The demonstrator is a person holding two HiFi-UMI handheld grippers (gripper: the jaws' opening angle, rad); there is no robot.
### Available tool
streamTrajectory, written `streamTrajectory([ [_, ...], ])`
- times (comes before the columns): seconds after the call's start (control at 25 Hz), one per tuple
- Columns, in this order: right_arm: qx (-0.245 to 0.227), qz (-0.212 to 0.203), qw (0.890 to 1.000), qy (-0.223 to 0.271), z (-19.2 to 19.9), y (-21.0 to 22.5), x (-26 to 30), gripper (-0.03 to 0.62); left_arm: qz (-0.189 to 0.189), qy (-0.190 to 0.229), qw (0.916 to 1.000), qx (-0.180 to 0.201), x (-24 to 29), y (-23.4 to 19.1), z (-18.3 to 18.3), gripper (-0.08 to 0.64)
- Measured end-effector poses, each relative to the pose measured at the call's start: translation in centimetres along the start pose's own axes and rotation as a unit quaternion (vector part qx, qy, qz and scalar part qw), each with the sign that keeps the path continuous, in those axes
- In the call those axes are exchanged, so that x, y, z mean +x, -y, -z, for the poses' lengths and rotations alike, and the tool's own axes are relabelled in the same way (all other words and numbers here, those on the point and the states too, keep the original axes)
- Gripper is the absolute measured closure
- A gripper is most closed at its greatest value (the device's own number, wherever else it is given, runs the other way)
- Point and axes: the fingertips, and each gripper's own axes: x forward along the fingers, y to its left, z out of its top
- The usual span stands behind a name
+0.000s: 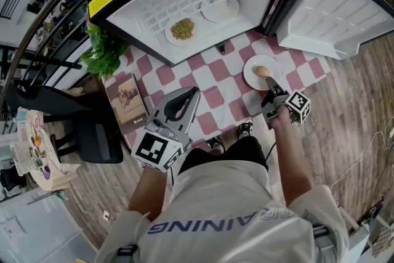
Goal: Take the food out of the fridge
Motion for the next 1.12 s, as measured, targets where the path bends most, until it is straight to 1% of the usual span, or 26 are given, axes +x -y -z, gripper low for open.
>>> streamTrajectory([
  [0.08,-0.038,-0.005,0.999,-0.013,0.3,-0.5,0.2,0.400,-0.003,-0.003,1.0000,-0.002,0.1,0.0,0.2,0.552],
  [0.2,-0.085,-0.015,0.996,-0.032,0.8,-1.3,0.3,0.332,-0.004,-0.003,1.0000,-0.003,0.2,0.0,0.2,0.552],
  [0.36,-0.146,-0.023,0.987,-0.057,1.6,-2.1,0.3,0.284,-0.003,-0.002,1.0000,-0.003,0.1,0.1,0.1,0.553],
  [0.48,-0.209,-0.014,0.974,-0.086,2.4,-2.2,0.2,0.265,-0.004,-0.001,1.0000,-0.004,0.0,0.1,0.0,0.552],
  [0.56,-0.269,0.004,0.958,-0.102,2.8,-2.1,0.1,0.264,-0.005,-0.001,1.0000,-0.004,0.0,0.2,0.0,0.552],
  [0.6,-0.306,0.015,0.946,-0.109,3.0,-2.0,0.1,0.264,-0.005,0.000,1.0000,-0.004,-0.1,0.2,0.0,0.553],
  [0.64,-0.346,0.028,0.931,-0.116,3.2,-1.9,0.1,0.264,-0.005,0.001,1.0000,-0.006,-0.1,0.2,0.0,0.552],
  [0.72,-0.425,0.051,0.894,-0.134,3.8,-1.2,0.1,0.264,-0.005,0.004,0.9999,-0.012,-0.3,0.2,-0.1,0.552],
  [0.8,-0.487,0.070,0.857,-0.155,4.5,-0.6,0.1,0.264,-0.005,0.007,0.9998,-0.019,-0.5,0.2,-0.2,0.552],
  [1.0,-0.598,0.099,0.769,-0.202,5.3,0.5,-0.3,0.262,-0.006,0.009,0.9997,-0.022,-0.5,0.2,-0.3,0.552],
  [1.04,-0.615,0.106,0.754,-0.207,5.3,0.7,-0.4,0.264,-0.007,0.009,0.9997,-0.022,-0.5,0.2,-0.3,0.552],
  [1.08,-0.627,0.113,0.741,-0.212,5.4,0.9,-0.4,0.264,-0.007,0.009,0.9997,-0.023,-0.5,0.2,-0.3,0.552],
  [1.12,-0.636,0.121,0.731,-0.216,5.4,1.1,-0.5,0.264,-0.007,0.009,0.9997,-0.023,-0.5,0.3,-0.3,0.552],
])
